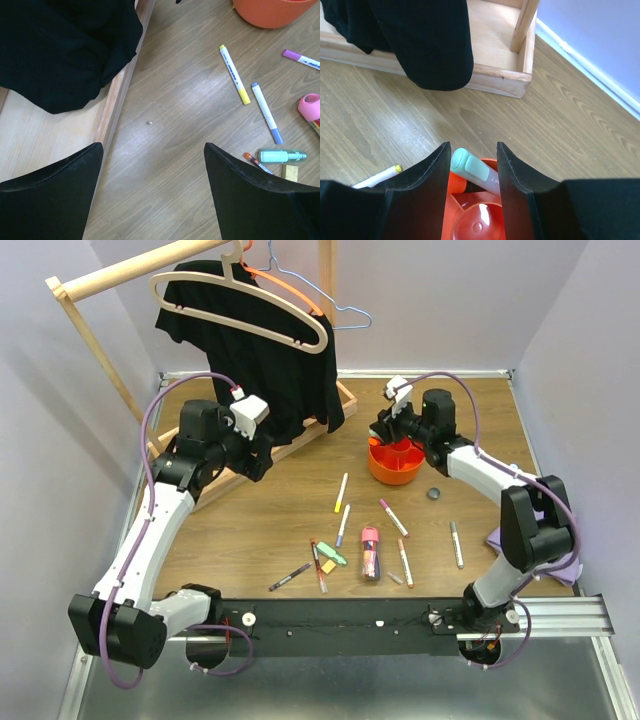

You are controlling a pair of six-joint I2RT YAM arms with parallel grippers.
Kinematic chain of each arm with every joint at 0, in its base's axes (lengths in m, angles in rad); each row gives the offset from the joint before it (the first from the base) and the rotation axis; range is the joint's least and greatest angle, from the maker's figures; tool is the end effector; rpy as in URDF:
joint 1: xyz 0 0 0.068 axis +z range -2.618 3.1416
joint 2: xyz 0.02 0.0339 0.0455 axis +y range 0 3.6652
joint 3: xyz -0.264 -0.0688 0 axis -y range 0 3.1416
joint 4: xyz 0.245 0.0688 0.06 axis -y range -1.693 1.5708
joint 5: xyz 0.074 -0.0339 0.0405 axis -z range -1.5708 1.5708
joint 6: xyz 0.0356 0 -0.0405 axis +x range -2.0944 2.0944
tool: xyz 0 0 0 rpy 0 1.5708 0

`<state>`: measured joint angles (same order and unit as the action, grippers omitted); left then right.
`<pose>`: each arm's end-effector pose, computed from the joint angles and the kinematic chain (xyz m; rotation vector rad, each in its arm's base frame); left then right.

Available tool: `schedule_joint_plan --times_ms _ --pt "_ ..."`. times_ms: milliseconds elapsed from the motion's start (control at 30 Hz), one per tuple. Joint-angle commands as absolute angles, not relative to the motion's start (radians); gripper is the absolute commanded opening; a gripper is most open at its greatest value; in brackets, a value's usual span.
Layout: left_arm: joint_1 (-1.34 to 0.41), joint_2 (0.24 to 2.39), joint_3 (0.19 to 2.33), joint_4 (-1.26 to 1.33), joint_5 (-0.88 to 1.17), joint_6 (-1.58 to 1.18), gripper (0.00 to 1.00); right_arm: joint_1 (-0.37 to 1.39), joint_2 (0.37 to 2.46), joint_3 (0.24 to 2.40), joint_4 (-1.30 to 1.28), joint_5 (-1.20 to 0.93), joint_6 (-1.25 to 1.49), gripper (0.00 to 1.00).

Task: Sort the stationery into containers
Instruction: Place the stationery in the storage box, then pick up the pen from the center of the board.

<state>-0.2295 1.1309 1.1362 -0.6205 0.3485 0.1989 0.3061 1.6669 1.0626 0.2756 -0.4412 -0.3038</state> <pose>0.2310 -0.0664 0.3516 0.6521 2.0707 -0.3977 0.3592 0.1295 0.2522 -0.8452 1.6887 0.4197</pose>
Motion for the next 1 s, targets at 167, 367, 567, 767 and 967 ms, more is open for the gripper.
schedule_joint_plan --times_ms 167,367,567,767,967 --pt "-0.3 1.049 1.074 -0.604 0.333 0.141 0.91 0.304 1.465 1.121 0.048 -0.443 -0.235 0.5" --pt "-0.347 1.0 0.994 -0.607 0.288 0.028 0.91 0.31 1.324 1.138 -0.329 -0.535 -0.229 0.51" --pt "-0.356 0.994 0.971 -0.624 0.261 -0.046 0.91 0.325 1.192 1.065 -0.587 -0.557 -0.113 0.52" --pt "-0.353 0.959 0.936 -0.598 0.21 -0.054 0.91 0.425 1.206 1.043 -0.742 -0.557 -0.291 0.52" --pt "-0.371 0.945 0.922 -0.681 0.305 0.005 0.88 0.466 1.17 1.042 -0.681 -0.417 -0.303 0.5"
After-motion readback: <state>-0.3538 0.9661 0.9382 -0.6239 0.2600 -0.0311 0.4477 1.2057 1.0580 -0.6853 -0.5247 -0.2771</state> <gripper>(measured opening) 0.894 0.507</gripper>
